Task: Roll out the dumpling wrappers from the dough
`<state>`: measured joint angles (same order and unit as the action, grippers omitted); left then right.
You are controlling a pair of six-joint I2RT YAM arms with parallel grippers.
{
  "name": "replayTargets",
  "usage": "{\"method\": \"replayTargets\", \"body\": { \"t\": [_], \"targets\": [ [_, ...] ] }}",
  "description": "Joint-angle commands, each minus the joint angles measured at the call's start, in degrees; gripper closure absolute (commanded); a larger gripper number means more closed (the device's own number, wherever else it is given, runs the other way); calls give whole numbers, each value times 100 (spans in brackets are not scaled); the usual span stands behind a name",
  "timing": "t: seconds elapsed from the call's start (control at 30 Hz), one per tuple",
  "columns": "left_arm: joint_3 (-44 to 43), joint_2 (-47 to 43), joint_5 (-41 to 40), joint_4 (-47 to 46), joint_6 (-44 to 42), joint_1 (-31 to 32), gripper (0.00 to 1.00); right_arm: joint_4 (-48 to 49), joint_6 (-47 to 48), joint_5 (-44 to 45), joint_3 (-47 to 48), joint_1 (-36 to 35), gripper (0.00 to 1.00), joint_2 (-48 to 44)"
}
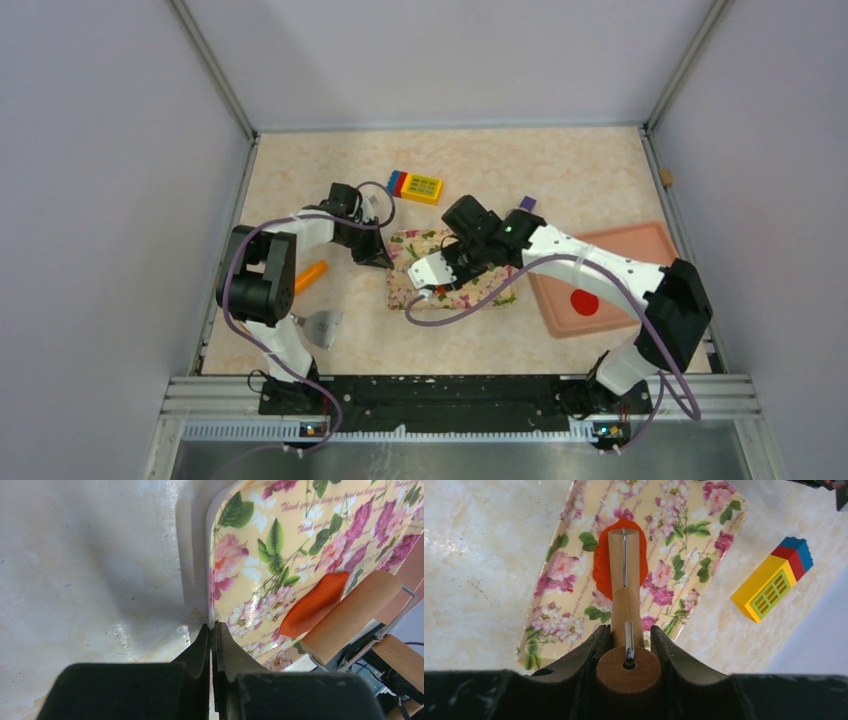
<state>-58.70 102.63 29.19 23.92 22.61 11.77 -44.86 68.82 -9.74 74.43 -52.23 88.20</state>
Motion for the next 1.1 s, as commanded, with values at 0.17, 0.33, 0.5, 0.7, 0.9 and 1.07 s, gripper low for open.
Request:
{"method": "replayTargets", "body": {
  "t": [0.17, 0.33, 0.5, 0.7, 0.9, 1.07],
  "targets": [
    [21, -33, 104, -160, 15, 1, 100, -221, 423, -586, -106, 6, 100, 224],
    [-16, 8, 82, -138, -2, -7, 100, -1320, 626, -1071, 245, 60, 100, 566],
    [-133, 92, -3, -78, 15, -8, 100, -2083, 751, -1255, 517, 106, 100, 817],
    [-247, 182, -81, 6, 24, -25, 100, -2493, 698, -1417, 518, 141, 100, 920],
    [-254, 241, -81, 12, 24, -52, 100, -2632, 604, -1462, 571, 147, 100, 1004],
    [-308, 300, -62, 34, 33, -59, 100, -2826, 529, -1513, 669, 151, 100, 1091]
  ]
}}
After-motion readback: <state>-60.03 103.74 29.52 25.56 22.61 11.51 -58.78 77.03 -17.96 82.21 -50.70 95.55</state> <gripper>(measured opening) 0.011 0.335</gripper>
